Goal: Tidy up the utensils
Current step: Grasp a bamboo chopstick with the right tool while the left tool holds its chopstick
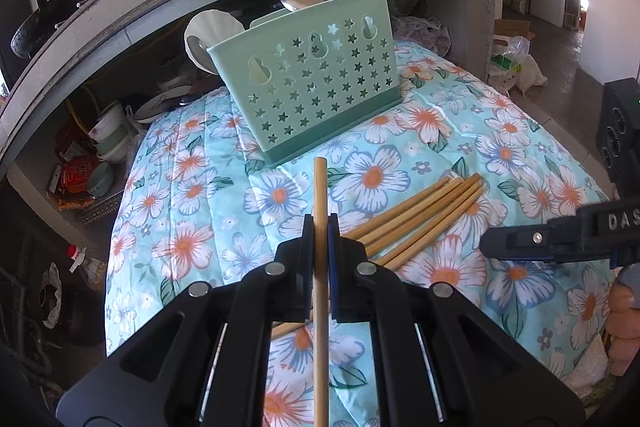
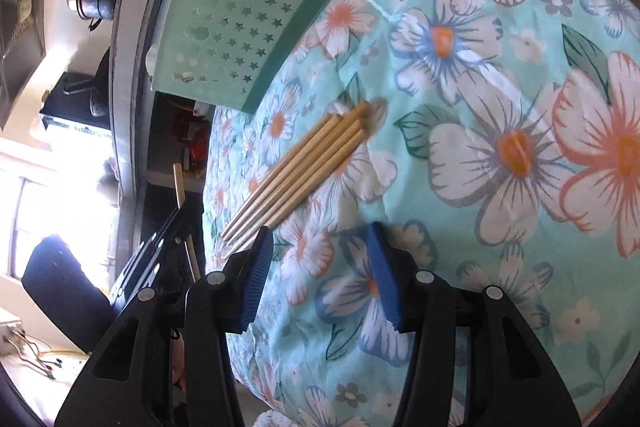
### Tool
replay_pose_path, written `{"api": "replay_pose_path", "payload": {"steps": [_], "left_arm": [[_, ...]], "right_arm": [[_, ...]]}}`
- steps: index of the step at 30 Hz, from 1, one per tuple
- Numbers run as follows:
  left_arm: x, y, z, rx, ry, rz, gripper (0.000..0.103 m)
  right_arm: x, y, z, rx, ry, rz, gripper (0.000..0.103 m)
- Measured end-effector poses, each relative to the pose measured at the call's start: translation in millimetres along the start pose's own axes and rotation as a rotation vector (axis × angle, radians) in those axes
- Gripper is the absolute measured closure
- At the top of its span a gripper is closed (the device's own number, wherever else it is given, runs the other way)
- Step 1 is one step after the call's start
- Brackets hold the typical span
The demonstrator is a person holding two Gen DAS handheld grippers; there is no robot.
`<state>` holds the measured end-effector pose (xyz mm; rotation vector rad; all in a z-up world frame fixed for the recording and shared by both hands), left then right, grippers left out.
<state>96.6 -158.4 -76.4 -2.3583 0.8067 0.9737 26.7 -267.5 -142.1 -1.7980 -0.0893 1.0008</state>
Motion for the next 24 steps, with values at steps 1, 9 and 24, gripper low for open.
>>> {"api": "replay_pose_path", "payload": {"steps": [1,9,24], "left_arm": [[0,0,-1,-0.001,0.002,0.001,0.098],[3,2,-4,-0.001,0.010,0.005,0.098],[7,2,-3,-0.010,0.007,0.012,0.098]], "right_arm": [[1,0,-3,0.015,0.001,-0.012,0.055],[15,0,-27,0.128,0.020,-0.050,0.060],[12,22,-43,0.273,0.098,-0.055,0.091]]}}
Point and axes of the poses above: each gripper's, at about its wrist camera, not at the fingertips, and x roughly the way its jaws point, y to its right, z to its underside, the point moved 9 cm from there along x, roughly the way its jaws point, and after that the axes turned 3 degrees about -y, right-handed, at the moved point
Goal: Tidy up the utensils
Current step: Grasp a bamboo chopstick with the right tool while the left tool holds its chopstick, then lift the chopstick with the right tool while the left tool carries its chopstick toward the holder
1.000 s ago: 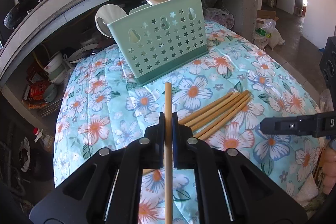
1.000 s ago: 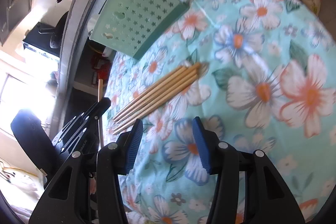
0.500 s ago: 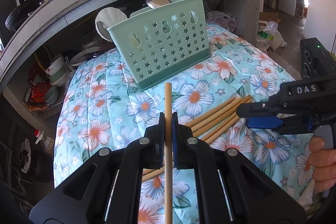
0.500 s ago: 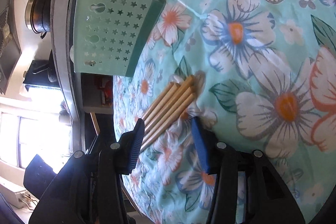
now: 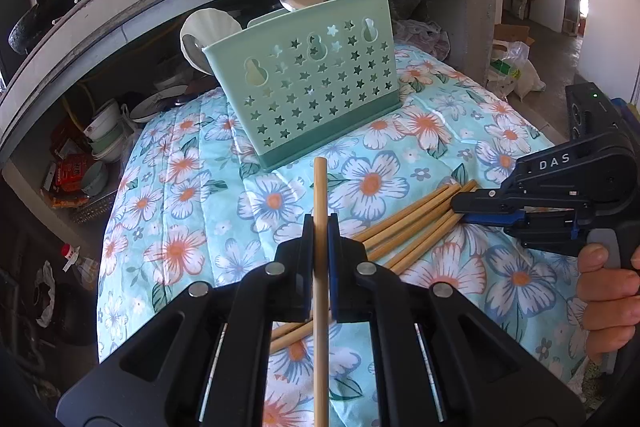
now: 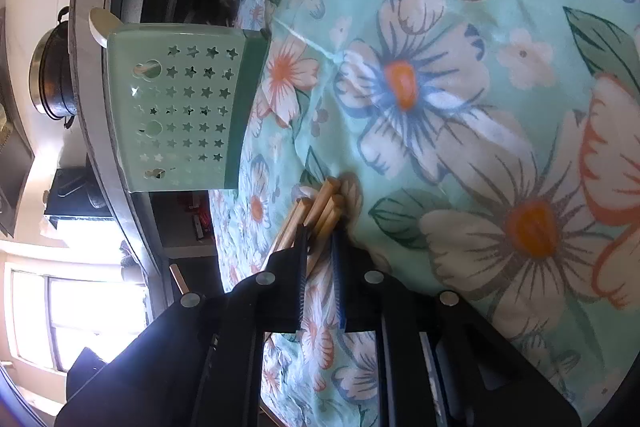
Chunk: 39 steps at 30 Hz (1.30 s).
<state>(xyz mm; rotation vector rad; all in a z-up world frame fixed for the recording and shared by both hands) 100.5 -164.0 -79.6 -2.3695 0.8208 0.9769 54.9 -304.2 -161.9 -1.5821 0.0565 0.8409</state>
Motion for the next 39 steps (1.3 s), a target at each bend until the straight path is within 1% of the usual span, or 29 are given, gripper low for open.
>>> {"api": "replay_pose_path", "payload": {"steps": [6,9,14,18,23,28,33,39], "left_arm": [[0,-1,0,-0.002,0.003,-0.001,0.098],[0,-1,0,-0.002,0.002,0.001,0.098],[-2,0,-1,0.002,0.004,-0.001,0.098],[-3,1,-1,0.005,0.003,-0.003,0.098],[-3,1,-2,0.007,0.004,-0.010,0.098],[-5,1,-3,0.006,0.004,-0.019,0.098],[-5,2,-3,0.010,0.005,-0.020,0.098],[-6,4,-4,0.014,0.007,-0.024,0.098]], "right_arm": [[-28,9,-3,0.008,0.044,-0.016,0.091],[-45,11,-7,-0.002,0.083,-0.012,0.092],[-75,8,-11,-0.065,0.148,0.004,0.092],[-93,-5,-14,-0.128,0.206,0.014,0.093],[-125,-38,-17,-0.259,0.306,0.018,0.094],[-154,-60,-18,-0.347,0.379,0.013,0.096],[-165,-71,-16,-0.380,0.400,-0.001,0.096],[-152,-63,-15,-0.348,0.335,-0.021,0.096]]}}
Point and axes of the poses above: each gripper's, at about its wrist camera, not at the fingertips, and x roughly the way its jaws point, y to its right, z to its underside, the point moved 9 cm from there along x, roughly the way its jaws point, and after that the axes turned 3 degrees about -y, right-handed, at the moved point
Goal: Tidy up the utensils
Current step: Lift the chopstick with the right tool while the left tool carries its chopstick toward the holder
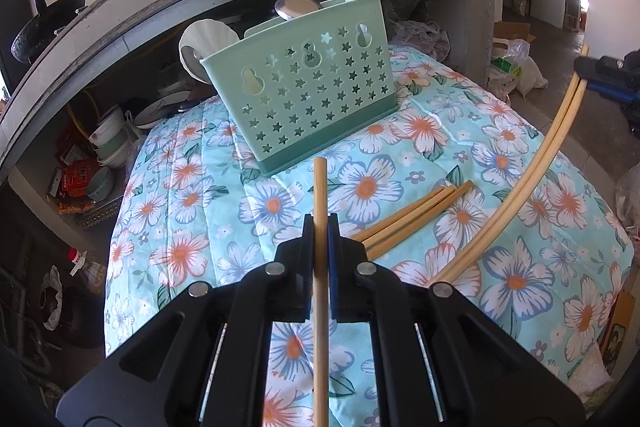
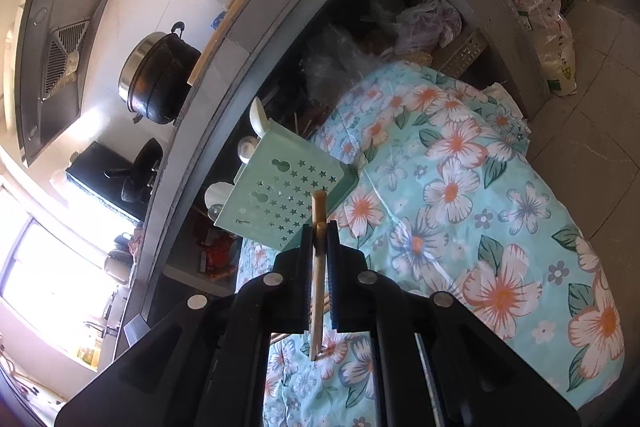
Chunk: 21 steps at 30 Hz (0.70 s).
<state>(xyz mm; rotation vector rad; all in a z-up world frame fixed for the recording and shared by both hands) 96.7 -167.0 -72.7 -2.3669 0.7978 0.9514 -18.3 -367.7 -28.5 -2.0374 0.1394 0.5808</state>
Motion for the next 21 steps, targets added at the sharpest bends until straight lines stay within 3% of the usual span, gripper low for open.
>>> {"api": "replay_pose_path", "payload": {"steps": [8,17,21], "left_arm": [[1,0,0,-0.002,-0.004,0.002,0.098],[5,0,1,-0.004,-0.013,0.006,0.098],[8,2,2,-0.001,-0.020,0.007,0.098]], "right_arm": [[23,36,14,0.134,-0.092,0.027,0.094],[39,115,34,0.376,-0.152,0.092,0.091],[36,127,39,0.422,-0.156,0.092,0.088]]}}
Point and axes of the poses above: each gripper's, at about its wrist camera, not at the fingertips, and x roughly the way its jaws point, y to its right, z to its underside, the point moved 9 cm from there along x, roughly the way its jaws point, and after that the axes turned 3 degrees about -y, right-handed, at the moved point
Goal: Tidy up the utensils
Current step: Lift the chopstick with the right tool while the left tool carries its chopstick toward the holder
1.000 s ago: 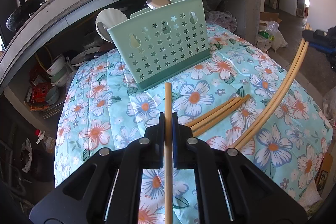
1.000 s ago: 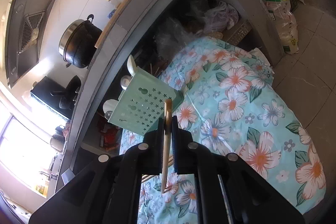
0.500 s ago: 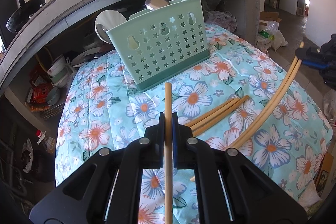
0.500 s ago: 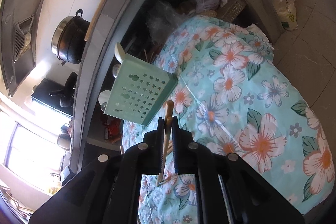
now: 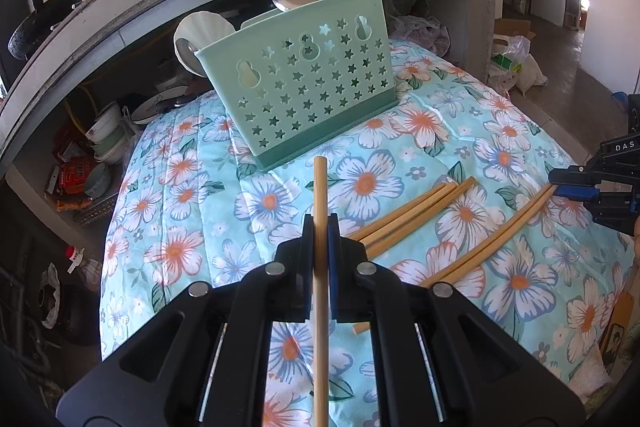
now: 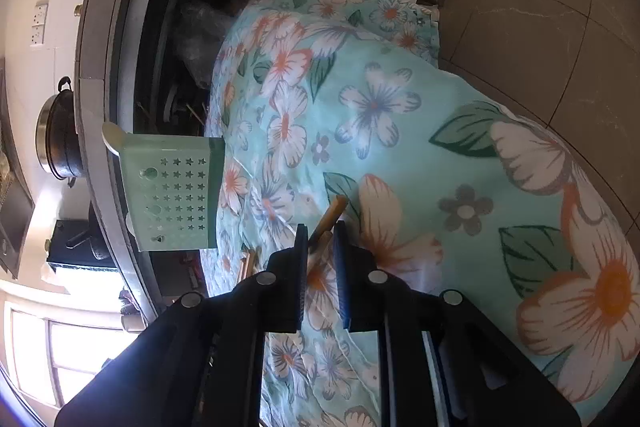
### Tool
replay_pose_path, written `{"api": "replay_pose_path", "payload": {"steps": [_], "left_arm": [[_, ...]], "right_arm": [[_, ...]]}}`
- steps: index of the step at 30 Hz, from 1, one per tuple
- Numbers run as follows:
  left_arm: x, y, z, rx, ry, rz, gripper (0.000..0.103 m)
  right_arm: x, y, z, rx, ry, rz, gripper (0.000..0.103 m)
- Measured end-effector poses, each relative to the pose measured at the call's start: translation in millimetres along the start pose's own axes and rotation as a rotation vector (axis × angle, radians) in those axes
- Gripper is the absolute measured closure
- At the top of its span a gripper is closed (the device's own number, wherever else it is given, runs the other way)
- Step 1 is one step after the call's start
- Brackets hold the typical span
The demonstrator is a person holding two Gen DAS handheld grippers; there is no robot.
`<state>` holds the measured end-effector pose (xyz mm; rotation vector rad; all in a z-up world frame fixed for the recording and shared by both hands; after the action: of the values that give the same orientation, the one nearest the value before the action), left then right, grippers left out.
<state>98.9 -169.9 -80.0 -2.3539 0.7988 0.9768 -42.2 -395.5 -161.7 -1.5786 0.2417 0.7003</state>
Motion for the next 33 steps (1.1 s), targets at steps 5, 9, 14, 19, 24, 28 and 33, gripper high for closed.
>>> {"api": "replay_pose_path", "payload": {"steps": [5,9,14,19,24,28,33], "left_arm": [[0,1,0,-0.001,0.000,0.001,0.098],[0,1,-1,0.003,0.001,-0.001,0.098],[0,1,-1,-0.001,0.000,-0.001,0.098],[0,1,-1,-0.001,-0.002,0.001,0.098],[0,5,-2,0.020,-0.012,0.012,0.098],[0,5,-3,0.015,-0.028,0.039,0.098],[-2,2,-8,-0.026,-0.048,0.087,0.098]], "right_arm": [[0,1,0,0.012,-0.006,-0.011,0.088],[-1,-2,3,-0.008,0.002,-0.011,0.088],[-3,-11,12,-0.071,-0.007,-0.010,0.088],[1,-14,20,-0.100,-0.031,-0.008,0.088],[-2,-15,24,-0.125,-0.024,0.005,0.088],[-8,-24,33,-0.188,-0.022,0.031,0.089],[-16,-44,49,-0.329,-0.035,0.056,0.088]]}}
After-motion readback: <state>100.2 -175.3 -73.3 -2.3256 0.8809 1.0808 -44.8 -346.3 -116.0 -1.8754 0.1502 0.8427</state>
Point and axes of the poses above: each gripper's, at about its wrist camera, not at the fingertips, and x roughly the way its jaws point, y to its right, z to its underside, the point moved 9 cm from there along x, roughly the way its jaws point, and after that the axes turned 3 degrees about -y, right-handed, at the moved point
